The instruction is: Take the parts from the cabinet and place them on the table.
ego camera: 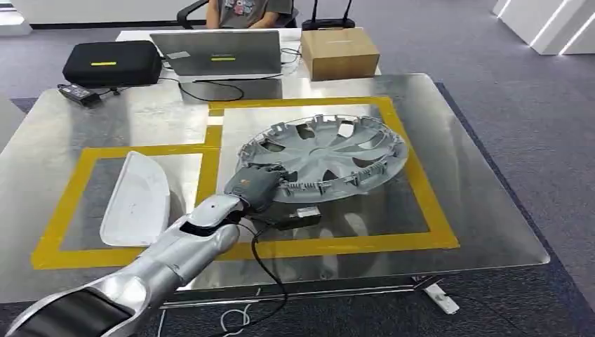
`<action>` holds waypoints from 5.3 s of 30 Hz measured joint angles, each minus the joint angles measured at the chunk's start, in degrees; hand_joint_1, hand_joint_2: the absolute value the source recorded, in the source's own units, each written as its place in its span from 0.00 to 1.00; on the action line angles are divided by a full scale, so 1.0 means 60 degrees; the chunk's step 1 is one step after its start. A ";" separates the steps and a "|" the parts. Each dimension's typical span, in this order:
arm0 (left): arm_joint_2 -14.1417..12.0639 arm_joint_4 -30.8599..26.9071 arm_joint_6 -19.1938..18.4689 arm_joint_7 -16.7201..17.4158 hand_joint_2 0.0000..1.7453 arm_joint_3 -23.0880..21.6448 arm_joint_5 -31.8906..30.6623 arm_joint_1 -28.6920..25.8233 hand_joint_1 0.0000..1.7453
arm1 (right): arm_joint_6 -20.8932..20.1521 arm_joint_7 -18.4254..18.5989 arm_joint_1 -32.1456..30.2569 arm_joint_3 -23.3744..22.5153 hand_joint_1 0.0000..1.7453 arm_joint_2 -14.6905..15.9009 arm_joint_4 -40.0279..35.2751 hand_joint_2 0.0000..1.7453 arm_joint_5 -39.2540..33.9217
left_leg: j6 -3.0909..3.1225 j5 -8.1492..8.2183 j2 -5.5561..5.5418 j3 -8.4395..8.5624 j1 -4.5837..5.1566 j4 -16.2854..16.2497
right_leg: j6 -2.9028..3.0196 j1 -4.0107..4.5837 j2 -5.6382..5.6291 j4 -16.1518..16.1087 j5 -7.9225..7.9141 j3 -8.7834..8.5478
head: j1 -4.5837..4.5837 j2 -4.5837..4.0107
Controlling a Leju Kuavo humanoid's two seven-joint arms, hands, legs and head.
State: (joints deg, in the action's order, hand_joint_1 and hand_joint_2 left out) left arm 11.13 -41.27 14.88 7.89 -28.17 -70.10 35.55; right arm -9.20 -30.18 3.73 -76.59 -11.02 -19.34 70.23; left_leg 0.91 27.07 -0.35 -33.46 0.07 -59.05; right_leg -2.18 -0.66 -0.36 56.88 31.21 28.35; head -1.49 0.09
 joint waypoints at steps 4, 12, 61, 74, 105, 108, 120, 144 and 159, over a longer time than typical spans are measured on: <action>-0.0040 0.0004 -0.0077 -0.0241 1.00 0.0007 0.0051 0.0001 1.00 | -0.0029 0.0018 0.0001 0.0011 0.00 0.0004 0.0000 0.00 0.0000 | 0.0000 0.0000 0.0000 0.0000 0.0000 0.0000 | 0.0000 0.0000 0.0001 0.0000 0.0000 -0.0002 | 0.0000 0.0000; -0.0179 -0.0171 -0.0186 -0.0936 0.00 0.0036 0.0474 -0.0250 0.00 | -0.0204 -0.0062 -0.0007 0.0179 0.00 0.0255 0.0095 0.00 0.0000 | 0.0000 0.0000 -0.0003 -0.0003 0.0001 0.0000 | 0.0000 -0.0002 0.0012 0.0000 0.0001 -0.0002 | 0.0000 0.0000; -0.1632 -0.8637 -0.0178 -0.6332 0.00 0.1785 0.8798 -0.6200 0.00 | -0.1005 0.1002 -0.0695 -0.0066 0.00 -0.1184 -0.2084 0.00 0.0219 | 0.0075 0.0100 -0.0001 -0.0018 0.0111 -0.0017 | -0.0057 -0.0102 0.0009 -0.0016 0.0060 0.0070 | 0.0000 0.0000; -0.1351 -0.9078 0.0186 -0.7122 0.00 0.3607 1.0907 -0.7228 0.00 | -0.1067 0.1570 -0.0837 -0.0175 0.00 -0.1392 -0.2470 0.00 0.0634 | 0.0256 0.0039 0.0040 0.0176 0.0018 0.0191 | -0.0111 -0.0101 0.0047 0.0800 -0.0077 0.0718 | 0.0066 0.0000; -0.0433 -0.9191 0.0794 -0.7227 0.00 0.6434 1.2411 -0.7865 0.00 | -0.1370 0.1617 -0.0975 -0.0262 0.00 -0.1494 -0.2561 0.00 0.0455 | 0.0151 -0.0282 0.0131 0.0098 -0.0001 0.0556 | -0.0073 -0.0003 0.0065 0.1170 -0.0231 0.0340 | -0.0011 0.0000; -0.0371 -0.9103 0.0871 -0.7227 0.00 0.6824 1.2334 -0.7813 0.00 | -0.1373 0.1636 -0.0913 -0.0251 0.00 -0.1494 -0.2597 0.00 0.0353 | 0.0006 -0.0493 0.0142 -0.0065 0.0057 0.0433 | 0.0031 0.0034 0.0060 -0.0515 0.0161 -0.0769 | -0.0044 0.0000; 0.0088 -0.7527 0.1967 -0.7100 0.00 0.9055 1.2236 -0.7274 0.00 | -0.1435 0.2061 -0.1063 0.0106 0.00 -0.1519 -0.2637 0.00 -0.0488 | -0.0473 0.0478 0.0095 0.0450 -0.0177 -0.1024 | 0.0331 0.0018 0.0154 -0.0187 -0.0822 0.0720 | -0.0091 0.0000; -0.0510 -0.0202 0.2914 -0.7297 0.00 1.1027 1.1271 -0.5794 0.00 | -0.1756 0.2455 -0.1168 0.0517 0.00 -0.1534 -0.3042 0.00 -0.0725 | -0.0227 0.0162 0.0122 -0.0754 0.0033 -0.0247 | 0.0529 0.0150 0.0128 -0.0878 -0.0228 -0.0701 | -0.0091 0.0000; -0.0980 0.3480 0.1621 -0.5733 0.00 1.0025 0.8968 -0.5531 0.00 | -0.1428 0.2178 -0.0952 0.0317 0.00 -0.1519 -0.3034 0.00 -0.0594 | 0.0116 0.0104 0.0137 0.0577 -0.0141 0.0536 | 0.0027 0.0109 0.0060 0.0718 0.0239 0.0971 | 0.0004 0.0000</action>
State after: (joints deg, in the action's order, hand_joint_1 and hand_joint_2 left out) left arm 5.25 -20.39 24.61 -26.51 31.97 -16.29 2.36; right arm -17.77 -17.12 -1.98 -74.69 -20.13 -37.55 66.66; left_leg 1.61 27.70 0.48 -29.99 -0.78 -55.83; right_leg -2.02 0.00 0.01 61.19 32.65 34.18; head -1.46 0.09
